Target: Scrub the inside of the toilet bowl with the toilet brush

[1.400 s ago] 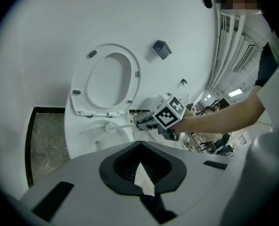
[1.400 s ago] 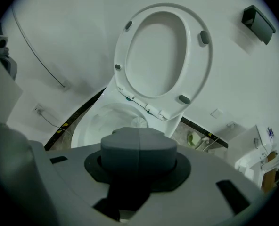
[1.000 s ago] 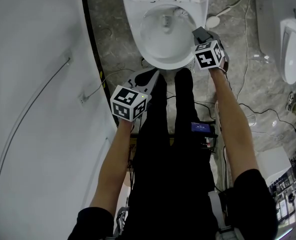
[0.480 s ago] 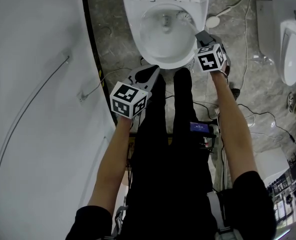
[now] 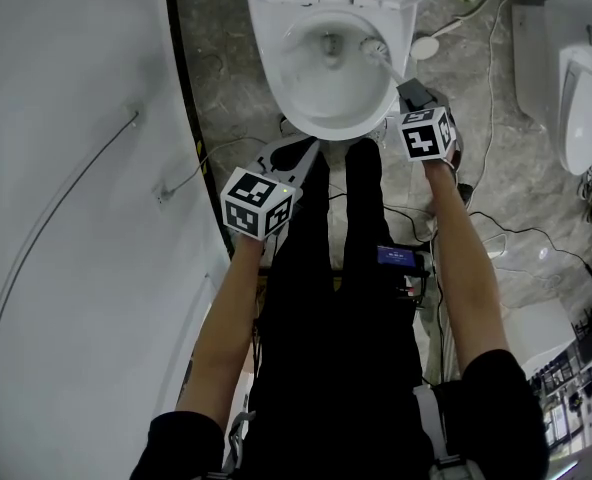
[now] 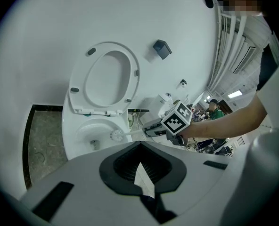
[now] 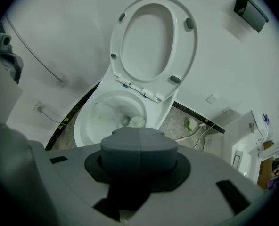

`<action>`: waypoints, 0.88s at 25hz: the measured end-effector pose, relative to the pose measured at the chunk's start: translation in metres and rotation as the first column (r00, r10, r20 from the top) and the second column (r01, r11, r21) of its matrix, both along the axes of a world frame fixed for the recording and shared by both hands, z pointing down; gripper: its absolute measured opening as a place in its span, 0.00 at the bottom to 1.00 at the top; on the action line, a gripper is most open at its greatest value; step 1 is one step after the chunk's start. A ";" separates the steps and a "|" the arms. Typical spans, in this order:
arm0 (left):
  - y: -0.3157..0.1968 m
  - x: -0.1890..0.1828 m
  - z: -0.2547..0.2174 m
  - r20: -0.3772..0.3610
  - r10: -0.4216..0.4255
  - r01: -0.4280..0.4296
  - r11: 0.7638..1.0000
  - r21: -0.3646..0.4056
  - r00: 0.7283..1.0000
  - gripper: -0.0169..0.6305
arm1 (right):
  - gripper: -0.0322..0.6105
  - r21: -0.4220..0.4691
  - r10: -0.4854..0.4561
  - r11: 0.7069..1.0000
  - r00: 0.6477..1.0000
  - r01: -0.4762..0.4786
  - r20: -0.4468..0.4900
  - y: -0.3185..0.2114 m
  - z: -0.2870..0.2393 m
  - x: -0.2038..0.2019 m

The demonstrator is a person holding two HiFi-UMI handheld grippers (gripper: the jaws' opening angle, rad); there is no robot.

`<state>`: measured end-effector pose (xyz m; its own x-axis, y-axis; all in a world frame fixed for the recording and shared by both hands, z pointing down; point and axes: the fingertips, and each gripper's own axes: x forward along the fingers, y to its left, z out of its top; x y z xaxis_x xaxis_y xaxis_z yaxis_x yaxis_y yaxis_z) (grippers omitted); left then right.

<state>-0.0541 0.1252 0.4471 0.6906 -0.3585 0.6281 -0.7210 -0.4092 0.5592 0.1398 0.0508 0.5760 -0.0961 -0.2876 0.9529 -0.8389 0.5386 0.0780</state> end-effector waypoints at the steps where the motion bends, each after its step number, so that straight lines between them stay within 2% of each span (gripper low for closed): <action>1: 0.000 0.000 0.000 -0.001 -0.003 0.003 1.000 -0.001 1.000 0.04 | 0.28 -0.004 0.005 1.000 1.000 -0.005 0.001 0.004 0.000 0.002; 22: -0.002 -0.015 0.002 0.017 -0.014 0.014 1.000 0.009 1.000 0.04 | 0.28 -0.080 -0.025 0.996 1.000 0.025 0.001 0.054 -0.003 0.015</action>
